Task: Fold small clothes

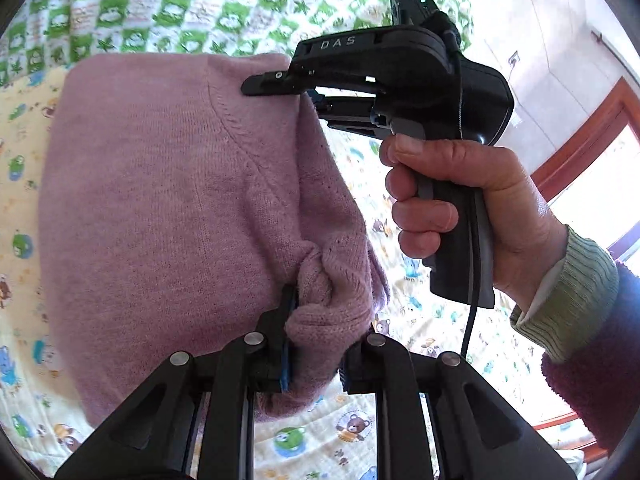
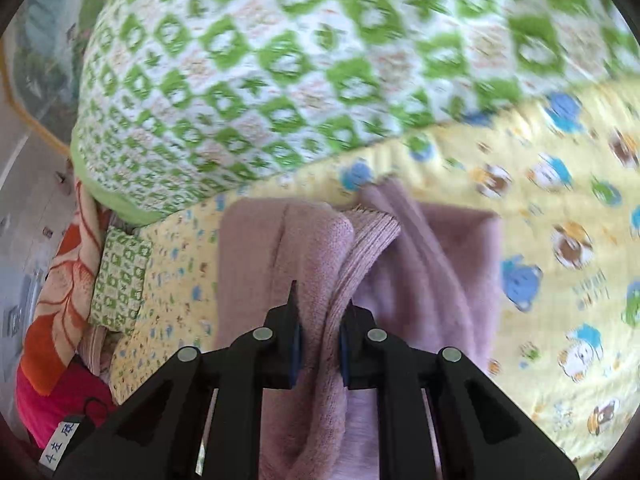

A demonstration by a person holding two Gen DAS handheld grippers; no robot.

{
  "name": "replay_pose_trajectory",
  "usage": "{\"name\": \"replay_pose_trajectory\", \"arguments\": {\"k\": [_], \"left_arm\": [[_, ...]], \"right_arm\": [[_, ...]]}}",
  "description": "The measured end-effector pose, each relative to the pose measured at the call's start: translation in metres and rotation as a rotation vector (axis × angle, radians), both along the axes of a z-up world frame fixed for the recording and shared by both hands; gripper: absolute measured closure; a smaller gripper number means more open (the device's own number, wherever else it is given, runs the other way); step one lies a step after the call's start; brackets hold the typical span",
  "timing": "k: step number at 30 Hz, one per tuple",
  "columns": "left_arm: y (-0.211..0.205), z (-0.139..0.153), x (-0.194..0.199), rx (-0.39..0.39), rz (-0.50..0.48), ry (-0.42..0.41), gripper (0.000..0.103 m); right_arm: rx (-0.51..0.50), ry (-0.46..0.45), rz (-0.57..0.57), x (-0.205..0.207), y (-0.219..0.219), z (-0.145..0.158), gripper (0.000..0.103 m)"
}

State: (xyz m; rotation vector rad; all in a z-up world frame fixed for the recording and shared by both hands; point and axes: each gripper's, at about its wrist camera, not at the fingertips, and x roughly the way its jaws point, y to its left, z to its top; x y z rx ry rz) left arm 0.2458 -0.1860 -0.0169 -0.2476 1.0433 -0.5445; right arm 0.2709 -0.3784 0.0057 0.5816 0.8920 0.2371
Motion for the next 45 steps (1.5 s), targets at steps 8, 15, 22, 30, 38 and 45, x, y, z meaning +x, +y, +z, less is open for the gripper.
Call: {"name": "replay_pose_trajectory", "arguments": {"k": [8, 15, 22, 30, 38, 45], "left_arm": [[-0.019, 0.012, 0.015, -0.025, 0.002, -0.033, 0.087], [-0.041, -0.016, 0.023, -0.007, -0.034, 0.005, 0.085], [-0.043, -0.031, 0.037, -0.016, -0.059, 0.062, 0.069], [-0.008, -0.011, 0.006, -0.075, -0.073, 0.085, 0.043], [0.056, 0.003, -0.031, -0.094, 0.033, 0.093, 0.034], [0.132, -0.011, -0.025, -0.046, 0.243, 0.123, 0.029]], "right_arm": [[0.045, -0.077, 0.041, 0.002, -0.018, 0.013, 0.087], [0.035, -0.040, 0.012, 0.005, -0.036, -0.004, 0.087], [0.026, 0.016, -0.021, -0.004, -0.045, -0.026, 0.080], [0.015, -0.016, -0.106, -0.041, -0.050, -0.006, 0.067], [0.077, -0.070, -0.124, -0.091, -0.035, 0.012, 0.066], [0.048, -0.024, -0.112, -0.105, -0.014, -0.007, 0.054]]}}
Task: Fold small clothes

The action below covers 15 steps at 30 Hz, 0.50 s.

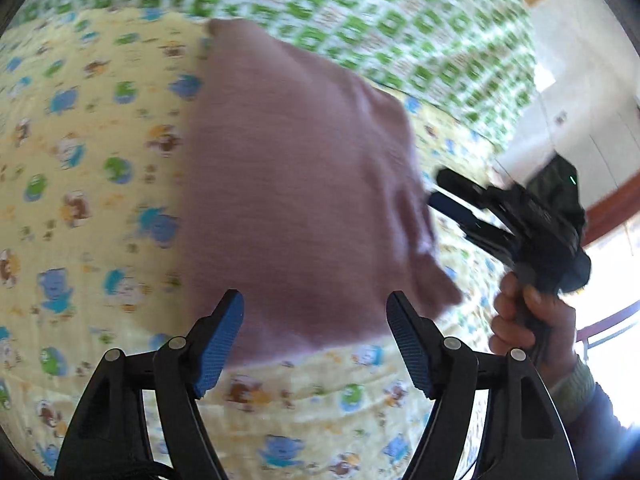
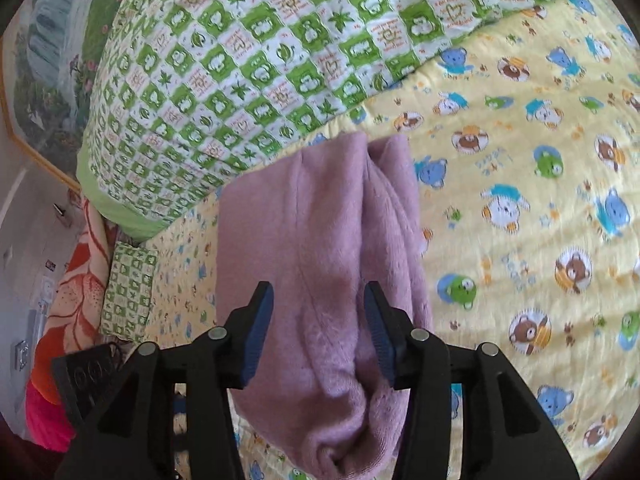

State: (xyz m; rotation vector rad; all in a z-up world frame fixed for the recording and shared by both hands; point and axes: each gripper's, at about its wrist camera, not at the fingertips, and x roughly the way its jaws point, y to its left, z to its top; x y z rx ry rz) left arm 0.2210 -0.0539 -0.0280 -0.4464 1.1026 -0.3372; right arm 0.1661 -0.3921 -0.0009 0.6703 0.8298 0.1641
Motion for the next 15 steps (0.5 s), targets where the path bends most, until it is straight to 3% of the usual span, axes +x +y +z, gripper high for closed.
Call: {"name": "replay_pose_trajectory", "arguments": {"k": [4, 10, 11, 12, 13, 15], "left_arm": [[0.030, -0.008, 0.009, 0.005, 0.095, 0.042, 0.028], [0.040, -0.034, 0.033, 0.006, 0.123, 0.101, 0.028], [0.039, -0.037, 0.035, 0.008, 0.121, 0.102, 0.028], [0.036, -0.039, 0.039, 0.011, 0.118, 0.106, 0.028], [0.030, -0.037, 0.045, 0.010, 0.113, 0.110, 0.028], [0.024, -0.032, 0.051, -0.003, 0.106, 0.097, 0.028]], "right_arm": [[0.019, 0.014, -0.006, 0.003, 0.002, -0.010, 0.054], [-0.020, 0.040, 0.018, 0.016, 0.018, -0.023, 0.057], [-0.009, 0.037, 0.022, 0.017, 0.019, -0.025, 0.068], [-0.001, 0.038, 0.024, 0.017, 0.019, -0.026, 0.085], [0.003, 0.038, 0.020, 0.016, 0.018, -0.026, 0.091], [0.039, 0.009, -0.004, 0.011, 0.009, -0.018, 0.092]]}}
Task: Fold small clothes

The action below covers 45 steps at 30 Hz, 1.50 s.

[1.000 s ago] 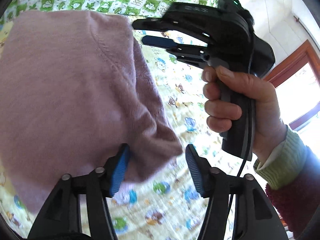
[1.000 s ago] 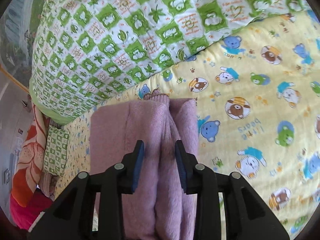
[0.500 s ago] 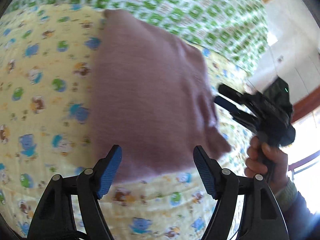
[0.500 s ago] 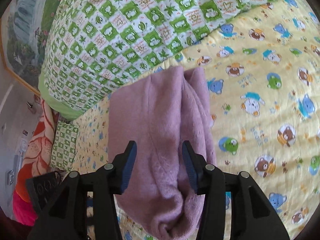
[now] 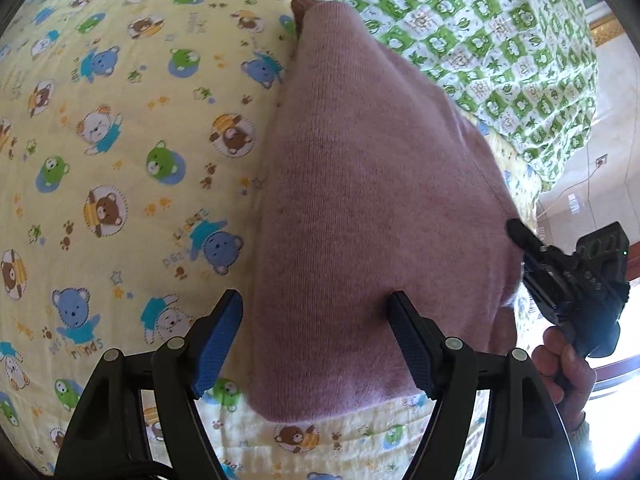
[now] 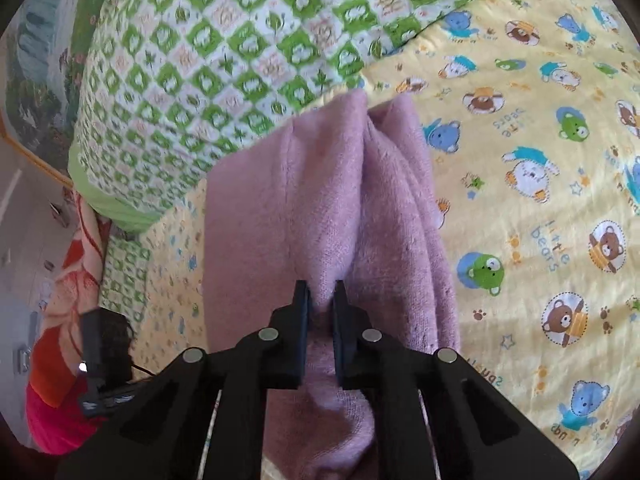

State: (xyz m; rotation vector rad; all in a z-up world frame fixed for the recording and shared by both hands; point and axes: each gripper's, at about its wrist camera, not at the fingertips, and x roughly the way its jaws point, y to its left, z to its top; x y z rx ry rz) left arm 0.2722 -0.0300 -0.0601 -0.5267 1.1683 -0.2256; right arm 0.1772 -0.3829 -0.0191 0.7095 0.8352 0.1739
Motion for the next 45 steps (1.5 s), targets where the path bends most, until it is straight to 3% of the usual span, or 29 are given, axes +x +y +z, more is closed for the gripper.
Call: {"name": "replay_pose_trajectory", "arguments": {"k": [3, 6, 9, 13, 14, 16, 17, 18, 20, 22, 23, 24, 25, 26, 30, 33, 36, 38, 45], "left_arm": [[-0.011, 0.007, 0.006, 0.009, -0.015, -0.023, 0.023], [-0.019, 0.004, 0.010, 0.043, -0.016, -0.007, 0.023], [-0.020, -0.004, 0.011, 0.038, -0.007, 0.007, 0.022], [-0.022, -0.008, 0.014, 0.035, -0.008, 0.013, 0.021], [-0.024, -0.008, 0.016, 0.037, -0.009, 0.013, 0.021], [-0.024, -0.008, 0.015, 0.039, -0.009, 0.013, 0.021], [-0.024, -0.008, 0.014, 0.039, -0.008, 0.013, 0.021], [-0.024, -0.008, 0.014, 0.039, -0.009, 0.013, 0.021], [-0.026, -0.008, 0.016, 0.040, -0.010, 0.016, 0.021], [-0.027, -0.009, 0.016, 0.043, -0.011, 0.020, 0.021], [-0.028, -0.008, 0.017, 0.044, -0.012, 0.021, 0.021], [-0.029, -0.008, 0.017, 0.045, -0.013, 0.023, 0.021], [-0.029, -0.006, 0.018, 0.045, -0.017, 0.027, 0.021], [-0.030, -0.004, 0.018, 0.042, -0.019, 0.028, 0.021], [-0.032, 0.011, 0.020, 0.004, -0.032, -0.008, 0.021], [-0.039, 0.003, 0.026, 0.009, -0.044, 0.020, 0.020], [-0.042, -0.013, 0.028, 0.029, -0.050, 0.052, 0.019], [-0.038, -0.021, 0.029, -0.003, -0.047, 0.072, 0.019], [-0.020, 0.004, 0.061, 0.014, -0.043, 0.013, 0.019]], "right_arm": [[0.022, -0.078, -0.025, -0.010, -0.015, 0.026, 0.099], [-0.010, -0.093, -0.042, -0.014, -0.030, 0.042, 0.103], [-0.050, -0.040, -0.071, -0.013, -0.043, 0.030, 0.103], [-0.018, -0.027, -0.081, -0.017, -0.041, 0.019, 0.101], [-0.007, -0.025, -0.078, -0.018, -0.037, 0.018, 0.096], [0.015, -0.026, -0.061, -0.017, -0.029, 0.016, 0.075], [0.016, -0.024, -0.051, -0.016, -0.024, 0.015, 0.057], [0.012, -0.023, -0.040, -0.014, -0.017, 0.014, 0.051], [-0.002, -0.019, -0.015, -0.012, -0.006, 0.009, 0.051], [-0.031, 0.034, -0.016, -0.006, 0.000, -0.002, 0.051], [-0.028, 0.056, -0.022, -0.003, 0.001, -0.009, 0.056], [-0.011, 0.060, -0.023, -0.002, 0.001, -0.014, 0.077], [0.012, 0.067, -0.017, -0.001, 0.000, -0.018, 0.088], [0.027, 0.076, -0.009, 0.001, 0.000, -0.020, 0.091], [0.026, -0.033, -0.035, -0.012, -0.006, 0.014, 0.094], [-0.010, -0.060, -0.071, -0.020, -0.017, 0.027, 0.094], [-0.051, 0.036, -0.082, -0.013, -0.022, -0.002, 0.094], [-0.065, 0.084, -0.076, -0.008, -0.019, -0.026, 0.094], [-0.053, 0.048, -0.096, -0.010, -0.019, -0.030, 0.094]]}}
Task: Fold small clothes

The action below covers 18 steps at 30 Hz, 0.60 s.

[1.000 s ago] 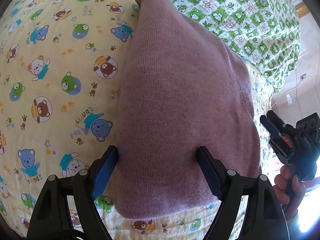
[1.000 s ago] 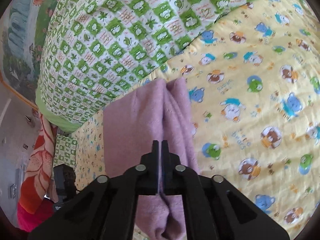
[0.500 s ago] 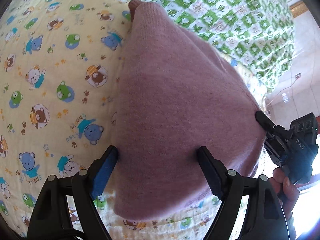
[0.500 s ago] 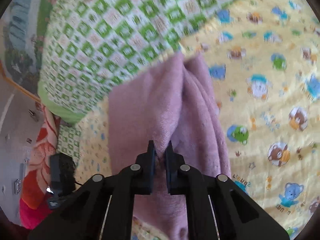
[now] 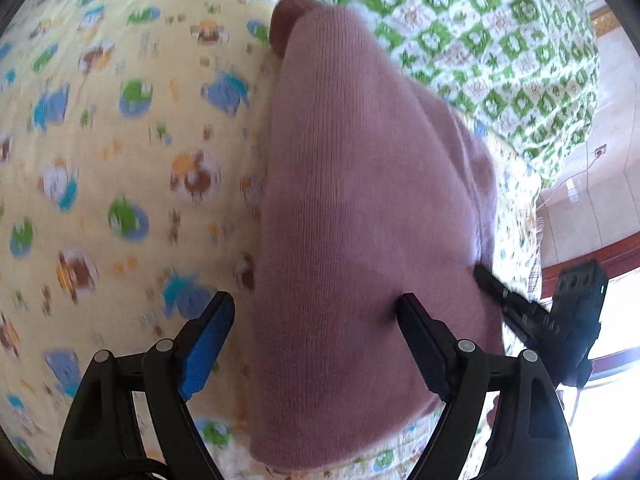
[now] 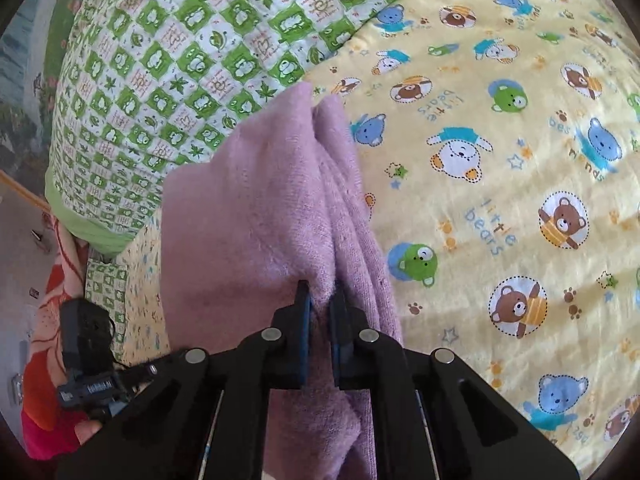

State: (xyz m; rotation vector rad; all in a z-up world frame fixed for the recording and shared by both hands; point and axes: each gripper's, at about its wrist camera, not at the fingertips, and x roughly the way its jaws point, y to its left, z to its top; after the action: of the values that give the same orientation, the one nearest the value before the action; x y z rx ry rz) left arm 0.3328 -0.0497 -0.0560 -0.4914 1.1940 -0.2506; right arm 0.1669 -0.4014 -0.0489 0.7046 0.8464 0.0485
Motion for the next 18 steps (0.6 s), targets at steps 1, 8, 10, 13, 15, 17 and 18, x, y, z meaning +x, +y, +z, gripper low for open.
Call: {"name": "replay_pose_trajectory", "arguments": {"k": [1, 8, 10, 13, 15, 17, 18], "left_arm": [[0.005, 0.004, 0.011, -0.005, 0.009, -0.002, 0.019], [0.024, 0.015, 0.106, -0.056, 0.049, -0.006, 0.019], [0.028, 0.014, 0.133, -0.062, 0.065, 0.008, 0.019], [0.029, 0.006, 0.162, -0.022, 0.092, 0.041, 0.033], [0.027, 0.003, 0.175, -0.042, 0.074, 0.033, 0.071], [0.024, 0.011, 0.180, -0.021, 0.060, -0.005, 0.089], [0.022, 0.019, 0.181, 0.003, 0.055, -0.049, 0.097]], "right_arm": [[-0.005, -0.002, 0.004, -0.001, 0.001, 0.001, 0.094], [0.002, -0.020, 0.001, -0.004, 0.006, 0.000, 0.093], [0.009, -0.025, -0.001, -0.005, 0.006, -0.002, 0.093], [0.023, -0.031, -0.002, -0.005, 0.004, -0.003, 0.093], [0.028, -0.031, 0.004, -0.005, 0.003, -0.003, 0.093], [0.024, -0.034, 0.012, -0.006, 0.003, -0.001, 0.093], [0.013, -0.041, 0.016, -0.006, 0.003, 0.002, 0.093]]}}
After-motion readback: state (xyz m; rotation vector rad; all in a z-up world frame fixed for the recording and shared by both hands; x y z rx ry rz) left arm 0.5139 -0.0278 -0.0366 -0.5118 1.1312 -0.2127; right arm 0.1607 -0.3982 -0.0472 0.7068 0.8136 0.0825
